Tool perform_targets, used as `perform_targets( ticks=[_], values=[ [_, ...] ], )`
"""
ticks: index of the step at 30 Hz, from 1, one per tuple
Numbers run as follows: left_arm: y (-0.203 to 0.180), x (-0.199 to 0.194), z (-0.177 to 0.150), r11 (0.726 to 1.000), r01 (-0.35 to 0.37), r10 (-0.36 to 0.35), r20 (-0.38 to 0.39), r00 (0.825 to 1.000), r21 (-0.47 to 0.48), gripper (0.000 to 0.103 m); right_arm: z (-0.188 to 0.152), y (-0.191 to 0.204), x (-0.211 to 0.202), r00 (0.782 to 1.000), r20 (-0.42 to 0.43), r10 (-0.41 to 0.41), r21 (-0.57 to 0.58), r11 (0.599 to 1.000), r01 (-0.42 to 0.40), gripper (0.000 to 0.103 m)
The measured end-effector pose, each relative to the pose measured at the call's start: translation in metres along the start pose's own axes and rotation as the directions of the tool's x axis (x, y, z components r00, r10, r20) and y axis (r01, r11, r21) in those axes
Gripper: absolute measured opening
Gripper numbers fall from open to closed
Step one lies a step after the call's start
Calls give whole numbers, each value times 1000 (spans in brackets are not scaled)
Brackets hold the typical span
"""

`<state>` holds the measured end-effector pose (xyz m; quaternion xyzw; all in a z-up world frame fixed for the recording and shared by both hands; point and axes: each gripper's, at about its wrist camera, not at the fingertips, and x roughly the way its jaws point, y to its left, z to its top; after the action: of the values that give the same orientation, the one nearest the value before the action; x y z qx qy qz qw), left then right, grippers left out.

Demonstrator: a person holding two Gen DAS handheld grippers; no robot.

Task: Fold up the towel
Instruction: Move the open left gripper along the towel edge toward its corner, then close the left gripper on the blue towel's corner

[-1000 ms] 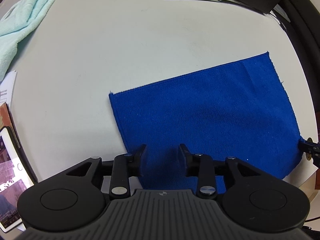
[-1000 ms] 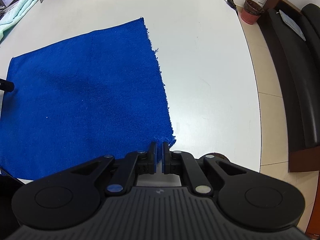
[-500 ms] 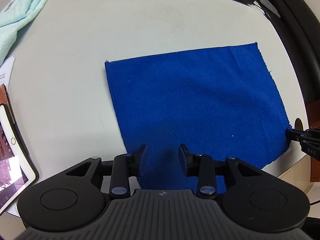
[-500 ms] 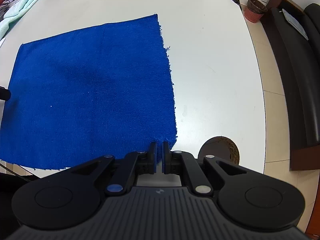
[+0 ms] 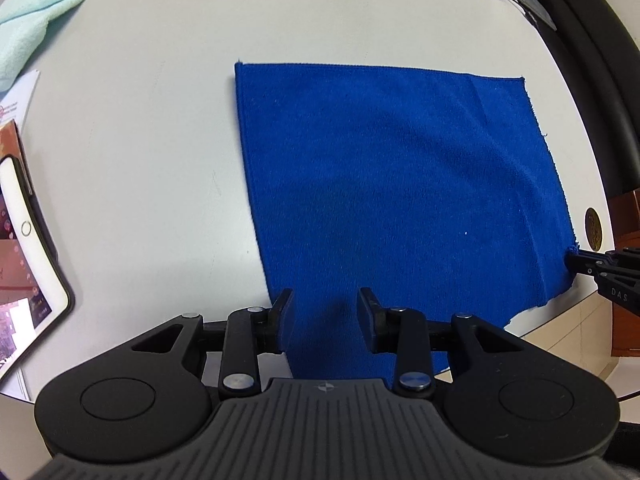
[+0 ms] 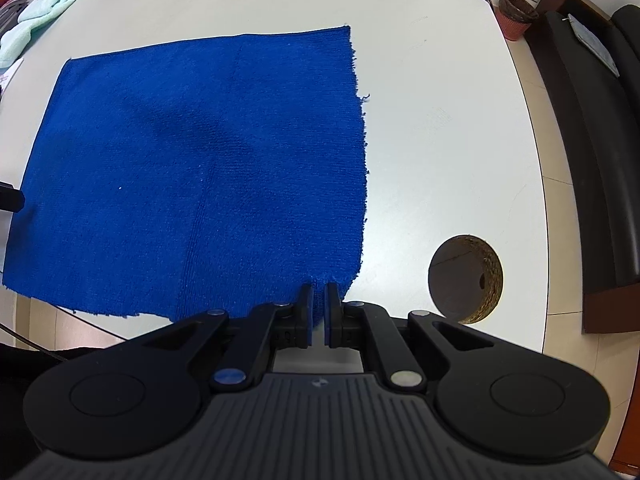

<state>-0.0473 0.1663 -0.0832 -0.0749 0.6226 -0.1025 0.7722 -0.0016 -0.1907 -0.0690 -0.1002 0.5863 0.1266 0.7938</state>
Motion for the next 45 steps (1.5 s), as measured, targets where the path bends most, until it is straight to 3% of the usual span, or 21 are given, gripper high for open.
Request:
perform_targets(
  ticks=[21,30,36,45],
  values=[
    [11,-2,-2,996,81,-80,-24,997,40,36,-3,7,-7,1000,-22,-1,10,1000,1,6],
    [38,-10,-12,985,164,-165,-12,986,-60,36,-2,3,-1,1000,-19,7,26,1000,-6,6],
    [65,-12,-24,951,233,-243,-21,970,-203,36,-8,1,3,1000,-20,11,23,1000,-10,6],
    [83,4,-42,858,293,-322,2,947,-423,36,-13,-2,5,999,-22,26,21,999,-26,6]
  ],
)
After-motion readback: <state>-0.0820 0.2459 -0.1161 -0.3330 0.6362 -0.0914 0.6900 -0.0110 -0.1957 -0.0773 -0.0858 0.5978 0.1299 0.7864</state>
